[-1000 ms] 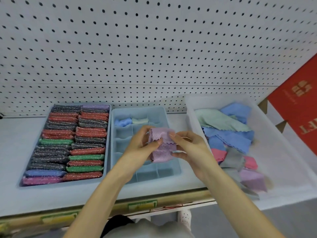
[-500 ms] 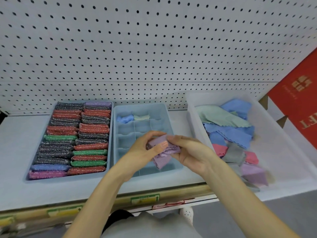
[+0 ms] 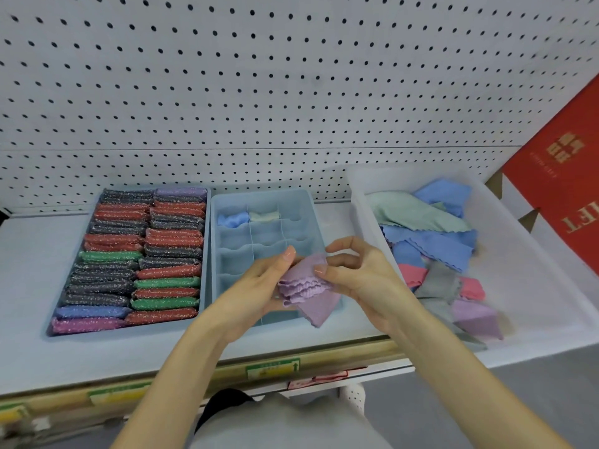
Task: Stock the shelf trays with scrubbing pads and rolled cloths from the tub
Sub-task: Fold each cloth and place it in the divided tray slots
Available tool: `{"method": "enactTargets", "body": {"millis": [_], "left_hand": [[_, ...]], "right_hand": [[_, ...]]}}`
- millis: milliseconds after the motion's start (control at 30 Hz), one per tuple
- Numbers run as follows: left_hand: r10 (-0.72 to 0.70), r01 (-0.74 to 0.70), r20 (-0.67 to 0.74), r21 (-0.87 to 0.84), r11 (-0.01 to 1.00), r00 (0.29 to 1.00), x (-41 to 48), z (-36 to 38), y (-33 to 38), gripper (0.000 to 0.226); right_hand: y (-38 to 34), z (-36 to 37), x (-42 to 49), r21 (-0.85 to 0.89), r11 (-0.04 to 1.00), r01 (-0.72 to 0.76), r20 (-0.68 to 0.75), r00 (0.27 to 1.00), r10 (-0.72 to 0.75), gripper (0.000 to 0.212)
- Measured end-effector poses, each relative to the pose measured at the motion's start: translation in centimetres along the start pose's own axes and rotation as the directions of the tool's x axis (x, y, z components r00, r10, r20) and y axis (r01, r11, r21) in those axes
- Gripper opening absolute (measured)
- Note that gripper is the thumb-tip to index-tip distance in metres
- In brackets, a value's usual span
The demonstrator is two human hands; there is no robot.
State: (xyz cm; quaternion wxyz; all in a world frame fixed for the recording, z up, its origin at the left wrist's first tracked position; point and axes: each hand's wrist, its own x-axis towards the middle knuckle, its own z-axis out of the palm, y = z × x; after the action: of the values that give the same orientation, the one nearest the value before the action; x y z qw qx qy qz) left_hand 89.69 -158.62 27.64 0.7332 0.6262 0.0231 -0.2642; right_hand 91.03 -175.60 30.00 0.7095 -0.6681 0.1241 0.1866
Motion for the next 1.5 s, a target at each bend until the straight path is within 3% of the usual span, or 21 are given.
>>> {"method": "enactTargets", "body": {"millis": [100,233,433,500,567,667,767,867,967,1067,1133,1200,1300,1367,1500], "left_hand": [[-0.013,0.013,0.021,0.042,0.999,1.000,-0.1,0.0,0.1,0.051],[-0.029,0.030,-0.016,0.098,0.995,0.999,-0.1,0.3,0.2,0.028],[-0.057,0.056,0.006,0.135,0.989,0.998,-0.3,0.3,0.0,0.022],[-0.058,0.055,0.015,0.158,0.986,0.998,-0.4,0.2,0.1,0.020],[-0.062,0.057,0.023,0.182,0.982,0.998,-0.5,0.1,0.2,0.019],[-0.079,0.071,0.031,0.220,0.973,0.996,-0.7,-0.1,0.8,0.019],[-0.043,0.057,-0.060,0.248,0.967,0.997,-0.5,-0.2,1.2,0.021],[-0.011,0.023,-0.123,0.095,0.995,0.992,-0.5,0.0,1.0,0.018],[0.006,-0.006,-0.148,0.000,1.000,0.989,-0.5,0.5,0.5,0.009],[0.081,-0.067,-0.161,0.090,0.994,0.984,-0.3,0.6,0.9,0.004],[0.137,-0.111,-0.140,0.181,0.977,0.981,-0.2,0.4,1.3,0.008],[0.153,-0.134,-0.104,0.168,0.977,0.983,-0.2,0.0,1.6,0.016],[0.042,-0.040,0.053,-0.043,0.998,0.998,-0.3,-0.4,1.7,0.048],[-0.051,0.063,0.149,-0.075,0.995,0.987,-0.5,-0.2,2.0,0.064],[-0.118,0.124,0.063,-0.101,0.987,0.991,0.3,0.3,2.6,0.058]], "right_hand": [[0.0,-0.2,-0.2,-0.053,0.998,0.023,-0.011,1.000,-0.024,0.029],[0.1,0.0,-0.4,-0.131,0.985,0.112,-0.062,0.991,-0.121,0.028],[0.9,-0.2,-0.3,-0.406,0.855,0.323,0.010,0.937,-0.349,0.023],[1.5,-0.5,0.0,-0.459,0.829,0.320,0.011,0.935,-0.355,0.024],[1.8,-0.9,0.2,-0.487,0.838,0.246,0.031,0.964,-0.265,0.023],[1.9,-1.4,0.1,-0.383,0.912,0.150,0.208,0.975,-0.073,0.012],[2.0,-1.3,0.0,-0.283,0.939,0.196,0.246,0.961,-0.126,0.008],[2.4,-0.8,0.2,-0.132,0.965,0.227,0.141,0.968,-0.208,0.010],[2.4,-0.5,0.0,-0.033,0.966,0.258,0.123,0.960,-0.252,0.012],[1.9,-0.9,-0.1,-0.034,0.964,0.264,0.198,0.947,-0.252,0.026],[1.5,-1.4,0.0,-0.081,0.954,0.288,0.232,0.936,-0.263,0.025],[1.4,-1.8,0.3,-0.061,0.946,0.319,0.197,0.933,-0.302,0.025],[1.3,-2.0,0.5,-0.017,0.915,0.402,0.139,0.907,-0.396,0.037],[1.4,-1.9,0.7,-0.028,0.889,0.456,0.132,0.884,-0.449,0.050],[1.7,-1.9,1.4,-0.095,0.834,0.544,0.209,0.830,-0.517,0.063]]}}
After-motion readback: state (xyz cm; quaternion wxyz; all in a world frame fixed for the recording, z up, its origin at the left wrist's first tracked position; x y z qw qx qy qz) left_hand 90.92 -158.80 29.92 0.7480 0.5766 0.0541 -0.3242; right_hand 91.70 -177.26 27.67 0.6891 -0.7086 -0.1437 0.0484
